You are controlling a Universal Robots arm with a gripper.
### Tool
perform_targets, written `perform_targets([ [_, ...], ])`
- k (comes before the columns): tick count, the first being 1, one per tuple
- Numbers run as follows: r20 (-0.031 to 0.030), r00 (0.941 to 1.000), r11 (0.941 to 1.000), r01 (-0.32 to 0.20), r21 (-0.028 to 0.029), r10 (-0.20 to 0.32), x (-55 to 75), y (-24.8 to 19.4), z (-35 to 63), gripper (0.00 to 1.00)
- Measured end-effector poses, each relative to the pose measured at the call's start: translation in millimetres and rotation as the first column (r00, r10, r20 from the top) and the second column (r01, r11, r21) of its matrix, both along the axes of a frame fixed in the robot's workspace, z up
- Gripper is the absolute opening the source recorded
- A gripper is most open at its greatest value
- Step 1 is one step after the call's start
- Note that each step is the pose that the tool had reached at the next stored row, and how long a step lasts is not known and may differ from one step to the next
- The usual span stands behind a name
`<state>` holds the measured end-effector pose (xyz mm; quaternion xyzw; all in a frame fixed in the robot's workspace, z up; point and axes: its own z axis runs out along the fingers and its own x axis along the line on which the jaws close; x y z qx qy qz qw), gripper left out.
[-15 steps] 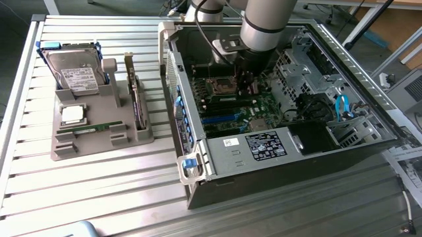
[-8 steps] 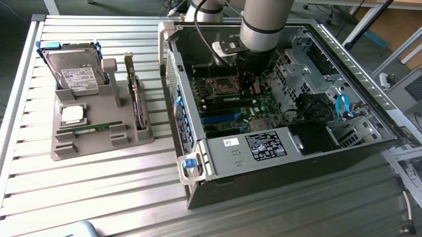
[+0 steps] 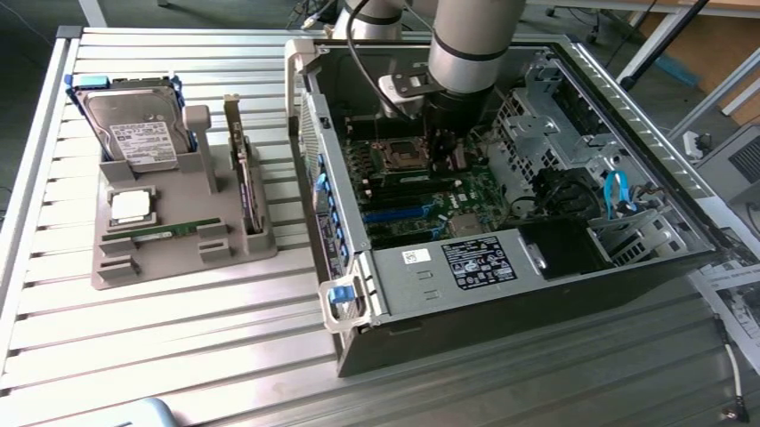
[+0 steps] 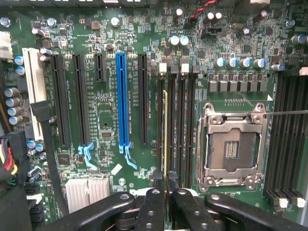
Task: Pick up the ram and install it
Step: 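Insert the ram into the slot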
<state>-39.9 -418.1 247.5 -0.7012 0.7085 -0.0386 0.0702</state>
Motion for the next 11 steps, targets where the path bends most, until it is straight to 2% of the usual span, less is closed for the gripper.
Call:
perform_targets([
  [11, 0.0000, 1.0000, 1.0000, 0.000, -0.0003, 0.000, -4.7, 0.0, -2.7, 0.13],
])
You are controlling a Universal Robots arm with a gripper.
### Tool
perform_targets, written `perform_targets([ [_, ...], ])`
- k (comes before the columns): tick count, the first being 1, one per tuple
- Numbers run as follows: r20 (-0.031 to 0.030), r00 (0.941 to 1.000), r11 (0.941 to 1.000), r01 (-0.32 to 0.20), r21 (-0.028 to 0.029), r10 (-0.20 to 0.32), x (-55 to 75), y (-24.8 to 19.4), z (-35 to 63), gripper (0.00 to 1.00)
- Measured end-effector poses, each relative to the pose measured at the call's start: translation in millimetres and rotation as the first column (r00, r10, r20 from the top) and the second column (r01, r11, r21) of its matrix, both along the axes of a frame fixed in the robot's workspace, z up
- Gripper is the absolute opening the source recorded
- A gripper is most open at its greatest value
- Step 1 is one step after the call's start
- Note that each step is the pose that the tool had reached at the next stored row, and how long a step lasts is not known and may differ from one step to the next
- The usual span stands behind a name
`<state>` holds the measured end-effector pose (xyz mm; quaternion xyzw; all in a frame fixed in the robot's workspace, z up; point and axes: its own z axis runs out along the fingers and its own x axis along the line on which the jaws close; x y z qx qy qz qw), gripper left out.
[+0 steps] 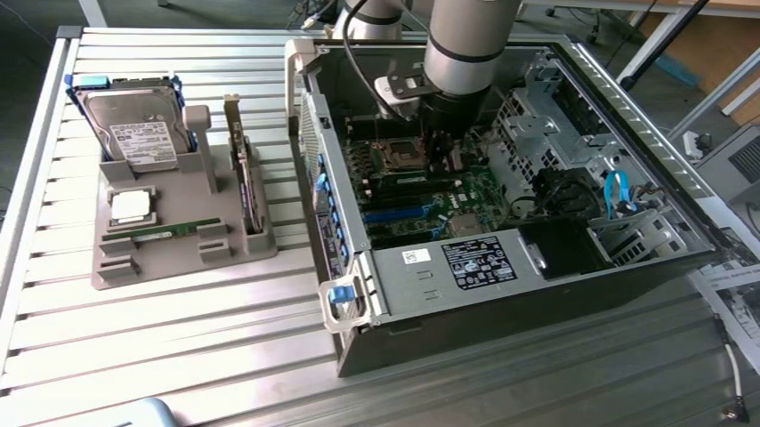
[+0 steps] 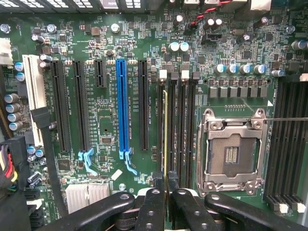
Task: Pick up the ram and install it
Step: 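Insert the ram into the slot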
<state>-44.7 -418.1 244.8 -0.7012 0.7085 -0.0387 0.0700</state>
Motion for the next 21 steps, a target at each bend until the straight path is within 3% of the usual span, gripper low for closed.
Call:
perform_targets([
  [21, 0.0000, 1.0000, 1.0000, 0.000, 0.0005, 0.000, -4.3, 0.0, -10.1, 0.13],
])
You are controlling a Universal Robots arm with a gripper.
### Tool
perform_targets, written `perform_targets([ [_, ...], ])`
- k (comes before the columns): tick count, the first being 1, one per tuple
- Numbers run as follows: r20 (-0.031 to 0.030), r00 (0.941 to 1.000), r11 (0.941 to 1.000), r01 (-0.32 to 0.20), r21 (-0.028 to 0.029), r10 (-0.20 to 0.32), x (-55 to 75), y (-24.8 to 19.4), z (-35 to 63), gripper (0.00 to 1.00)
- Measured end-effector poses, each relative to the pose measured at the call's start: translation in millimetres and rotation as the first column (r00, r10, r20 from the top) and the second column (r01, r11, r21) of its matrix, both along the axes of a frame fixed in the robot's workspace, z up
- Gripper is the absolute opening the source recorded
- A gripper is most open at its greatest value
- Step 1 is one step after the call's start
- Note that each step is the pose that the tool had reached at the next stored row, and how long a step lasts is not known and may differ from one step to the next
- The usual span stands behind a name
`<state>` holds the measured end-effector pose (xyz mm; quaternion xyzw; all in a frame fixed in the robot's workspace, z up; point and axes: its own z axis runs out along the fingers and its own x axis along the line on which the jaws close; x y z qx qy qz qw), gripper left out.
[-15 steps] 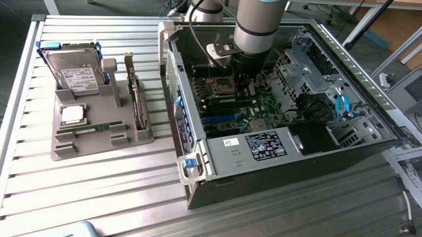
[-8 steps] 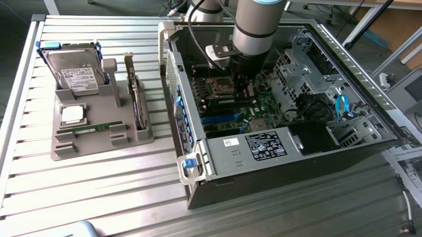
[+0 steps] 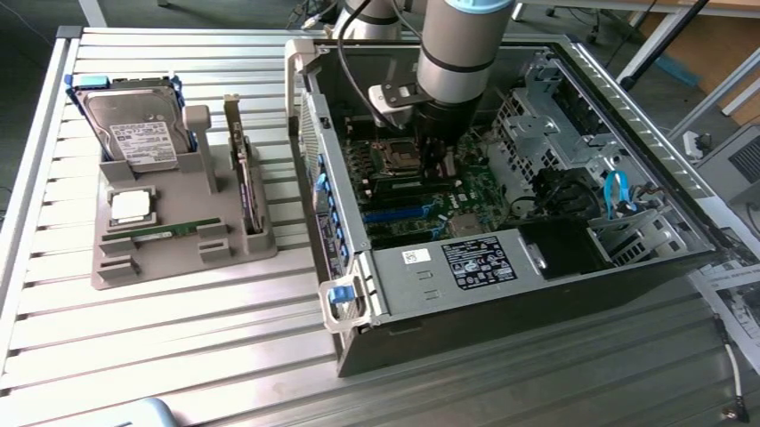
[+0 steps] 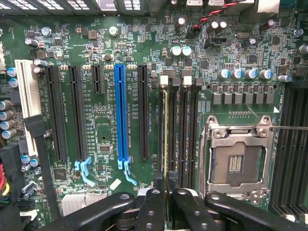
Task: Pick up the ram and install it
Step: 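Insert the ram into the slot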
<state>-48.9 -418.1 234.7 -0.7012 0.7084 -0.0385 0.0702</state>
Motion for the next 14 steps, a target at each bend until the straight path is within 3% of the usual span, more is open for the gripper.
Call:
perform_targets([
  [14, -0.0001, 1.0000, 1.0000, 0.000, 0.0006, 0.000, -4.7, -0.1, -3.3, 0.13],
])
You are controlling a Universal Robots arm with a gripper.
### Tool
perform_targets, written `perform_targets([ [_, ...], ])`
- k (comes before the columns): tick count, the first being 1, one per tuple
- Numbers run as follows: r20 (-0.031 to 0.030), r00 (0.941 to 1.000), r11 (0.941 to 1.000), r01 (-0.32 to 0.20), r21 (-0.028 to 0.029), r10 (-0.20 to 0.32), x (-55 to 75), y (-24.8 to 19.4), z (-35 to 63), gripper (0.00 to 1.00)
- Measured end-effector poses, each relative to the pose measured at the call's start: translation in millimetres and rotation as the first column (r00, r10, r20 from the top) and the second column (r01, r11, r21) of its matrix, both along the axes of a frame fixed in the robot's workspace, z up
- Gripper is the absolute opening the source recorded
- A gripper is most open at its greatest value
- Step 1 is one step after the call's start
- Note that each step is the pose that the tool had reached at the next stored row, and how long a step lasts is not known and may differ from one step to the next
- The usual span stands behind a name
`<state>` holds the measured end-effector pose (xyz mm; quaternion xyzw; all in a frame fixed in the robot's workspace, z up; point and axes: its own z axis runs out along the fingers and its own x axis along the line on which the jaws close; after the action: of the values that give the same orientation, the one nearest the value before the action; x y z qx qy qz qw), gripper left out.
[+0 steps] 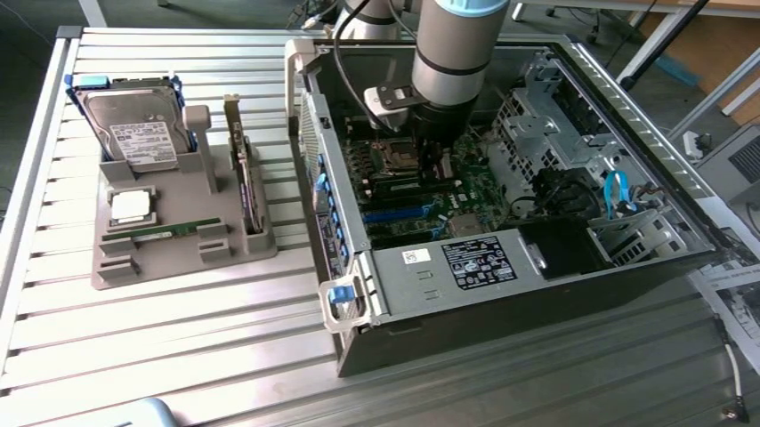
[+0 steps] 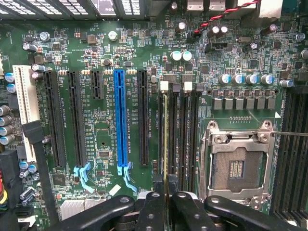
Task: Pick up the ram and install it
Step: 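Insert the ram into the slot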
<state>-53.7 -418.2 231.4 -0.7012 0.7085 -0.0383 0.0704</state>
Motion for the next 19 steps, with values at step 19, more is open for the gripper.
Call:
perform_targets([
  [19, 0.0001, 1.0000, 1.0000, 0.000, 0.0003, 0.000, 0.1, 0.1, -3.8, 0.13],
])
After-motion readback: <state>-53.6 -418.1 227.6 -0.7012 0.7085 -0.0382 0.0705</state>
